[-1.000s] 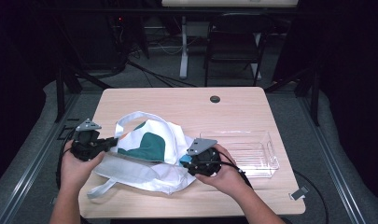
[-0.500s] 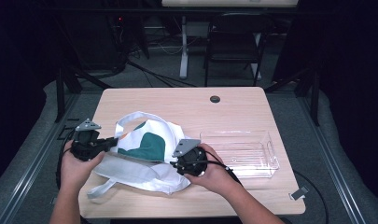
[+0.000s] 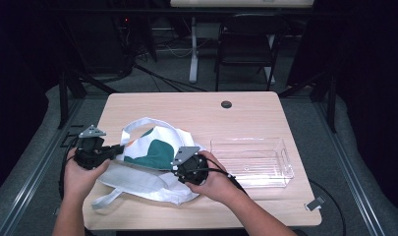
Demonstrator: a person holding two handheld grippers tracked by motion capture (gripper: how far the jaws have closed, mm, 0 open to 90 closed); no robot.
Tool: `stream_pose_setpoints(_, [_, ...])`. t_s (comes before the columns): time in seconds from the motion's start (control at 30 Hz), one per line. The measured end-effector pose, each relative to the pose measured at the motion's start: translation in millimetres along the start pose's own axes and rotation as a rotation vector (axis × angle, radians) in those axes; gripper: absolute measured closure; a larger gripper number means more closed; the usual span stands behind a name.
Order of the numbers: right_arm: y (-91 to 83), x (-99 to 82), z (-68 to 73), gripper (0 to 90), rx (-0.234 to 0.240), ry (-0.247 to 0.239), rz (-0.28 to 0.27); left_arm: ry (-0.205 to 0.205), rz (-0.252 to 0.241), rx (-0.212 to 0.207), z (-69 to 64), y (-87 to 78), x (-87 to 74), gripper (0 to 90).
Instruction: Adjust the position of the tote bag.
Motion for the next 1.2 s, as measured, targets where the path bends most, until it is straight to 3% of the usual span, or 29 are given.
stream_pose_setpoints(0.43, [14.1, 9.3, 4.7, 67.5, 0.013, -0.02, -0.002, -0.002, 0.002, 0.0, -1.4, 1.3, -0.3, 88.5])
stream_pose_setpoints(0.77, [28.0, 11.9, 5.9, 71.6, 0.022, -0.04, 0.035, -0.008, -0.001, -0.003, -0.5, 1.3, -0.3, 88.5])
stream_pose_setpoints(1.2, [43.0, 12.4, 6.4, 72.1, -0.022, -0.078, 0.081, -0.005, -0.001, -0.006, -0.8, 1.4, -0.2, 88.5])
Point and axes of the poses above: each handheld gripper's, and its own axes: y roughly forward along the jaws, x roughly out of its top, z roughly to its left, the point moved 7 cm from there along y, roughly forward along the jaws, and after that the axes turned 11 degrees about x, right-handed, at the moved point
